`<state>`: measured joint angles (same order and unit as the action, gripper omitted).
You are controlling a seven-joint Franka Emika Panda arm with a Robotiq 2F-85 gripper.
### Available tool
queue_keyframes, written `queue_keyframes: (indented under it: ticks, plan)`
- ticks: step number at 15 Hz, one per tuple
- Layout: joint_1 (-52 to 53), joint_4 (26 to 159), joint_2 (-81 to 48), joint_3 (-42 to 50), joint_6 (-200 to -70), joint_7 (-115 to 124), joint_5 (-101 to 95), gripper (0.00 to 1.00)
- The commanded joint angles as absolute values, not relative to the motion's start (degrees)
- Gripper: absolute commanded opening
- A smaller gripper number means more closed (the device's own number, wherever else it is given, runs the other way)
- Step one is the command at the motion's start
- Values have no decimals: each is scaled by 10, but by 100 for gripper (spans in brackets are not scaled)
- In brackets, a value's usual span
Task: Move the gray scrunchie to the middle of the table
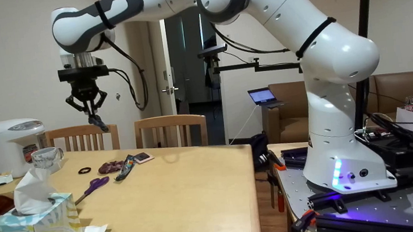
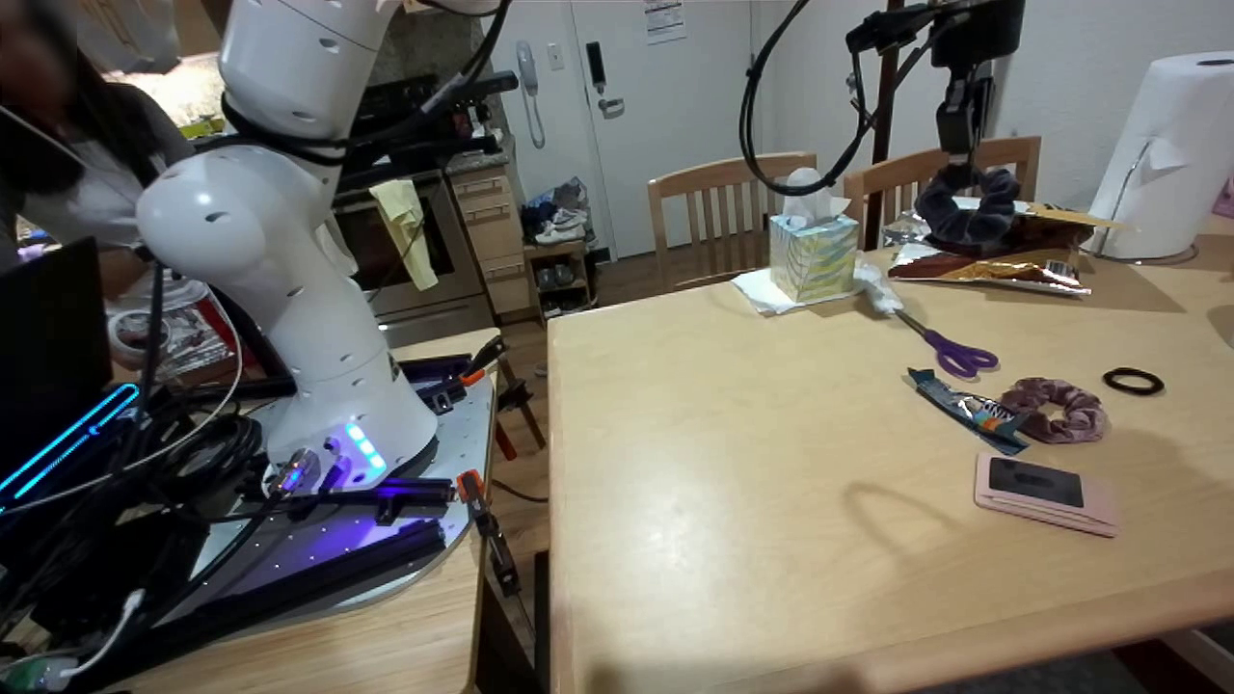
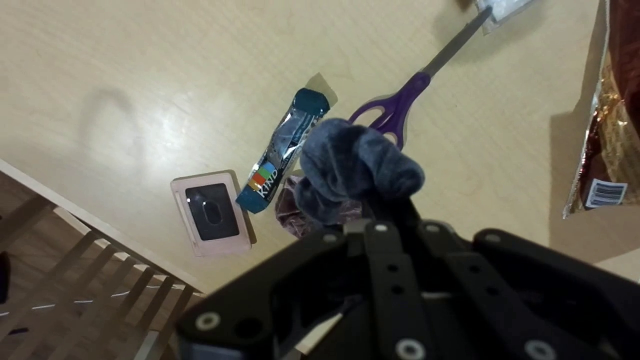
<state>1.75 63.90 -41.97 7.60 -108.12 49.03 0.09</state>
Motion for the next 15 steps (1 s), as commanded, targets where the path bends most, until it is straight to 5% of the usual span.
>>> queue_keyframes:
  ticks: [1, 2, 3, 4, 7, 14, 15]
  plan:
    - [8, 602, -438, 64, -1063, 493, 22, 1]
    - [6, 599, -440, 61, -1062, 491, 27, 31]
    - [4, 597, -441, 58, -1065, 481, 30, 32]
    - [14, 623, -428, 68, -1078, 490, 12, 12]
    - [14, 615, -432, 66, -1078, 490, 17, 31]
    - [13, 615, -433, 66, -1078, 490, 17, 33]
    - [13, 615, -433, 66, -1078, 490, 17, 58]
